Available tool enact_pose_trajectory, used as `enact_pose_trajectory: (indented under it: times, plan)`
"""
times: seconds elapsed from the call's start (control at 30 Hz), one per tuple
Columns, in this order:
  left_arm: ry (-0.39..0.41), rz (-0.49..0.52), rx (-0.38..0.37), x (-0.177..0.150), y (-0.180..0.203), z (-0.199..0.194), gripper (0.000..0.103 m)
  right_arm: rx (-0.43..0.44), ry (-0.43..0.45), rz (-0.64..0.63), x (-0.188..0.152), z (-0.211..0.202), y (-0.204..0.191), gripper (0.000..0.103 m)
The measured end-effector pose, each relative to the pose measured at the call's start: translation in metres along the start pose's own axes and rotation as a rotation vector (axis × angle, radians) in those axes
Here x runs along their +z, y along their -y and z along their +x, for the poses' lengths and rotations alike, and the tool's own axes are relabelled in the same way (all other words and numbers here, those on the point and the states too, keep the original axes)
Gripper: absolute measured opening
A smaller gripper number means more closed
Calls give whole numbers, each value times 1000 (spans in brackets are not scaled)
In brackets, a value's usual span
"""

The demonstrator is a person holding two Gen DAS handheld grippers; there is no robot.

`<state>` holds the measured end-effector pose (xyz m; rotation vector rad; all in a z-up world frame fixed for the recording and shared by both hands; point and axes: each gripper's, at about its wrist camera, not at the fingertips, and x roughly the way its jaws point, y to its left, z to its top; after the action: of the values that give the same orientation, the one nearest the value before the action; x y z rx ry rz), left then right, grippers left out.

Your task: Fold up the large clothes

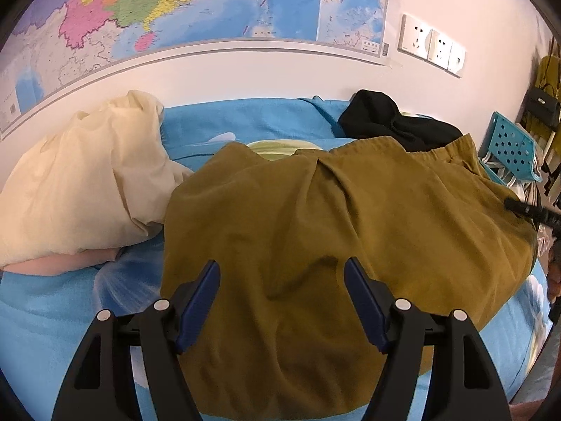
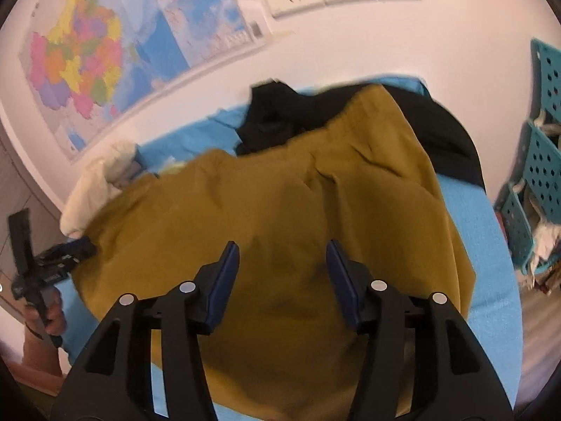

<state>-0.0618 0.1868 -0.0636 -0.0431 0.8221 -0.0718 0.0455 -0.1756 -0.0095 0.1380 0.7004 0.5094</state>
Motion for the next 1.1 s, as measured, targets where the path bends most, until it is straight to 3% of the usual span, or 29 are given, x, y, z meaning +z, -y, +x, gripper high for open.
enact_pose_trajectory:
  times: [0.2,0.43,0.7,0.8,0.93,1.07,1.1]
  plan:
    - [-2,17,16,5,2,5,75,32,-44,-75,6,26,-27,54]
    - [-36,9,21,4,-1,18,76,48,-116,-92,-6,59,-28,54]
    - [-54,-31,-27,4,-11,26,80,77,-138,-61,2,52,-27,56]
    - [-34,-42,-42,5,-17,16,80,85,-75,-40,12,33,-18,59]
    - [-3,-99,-73,7,-35,1,80,20,-26,32,24,17,11,60]
    - [-25,-127,-57,3,-45,7,80,-61,-80,120,23,32,49,59]
    - [-37,-126,-54,2,-45,11,80,-64,-104,146,20,39,57,55]
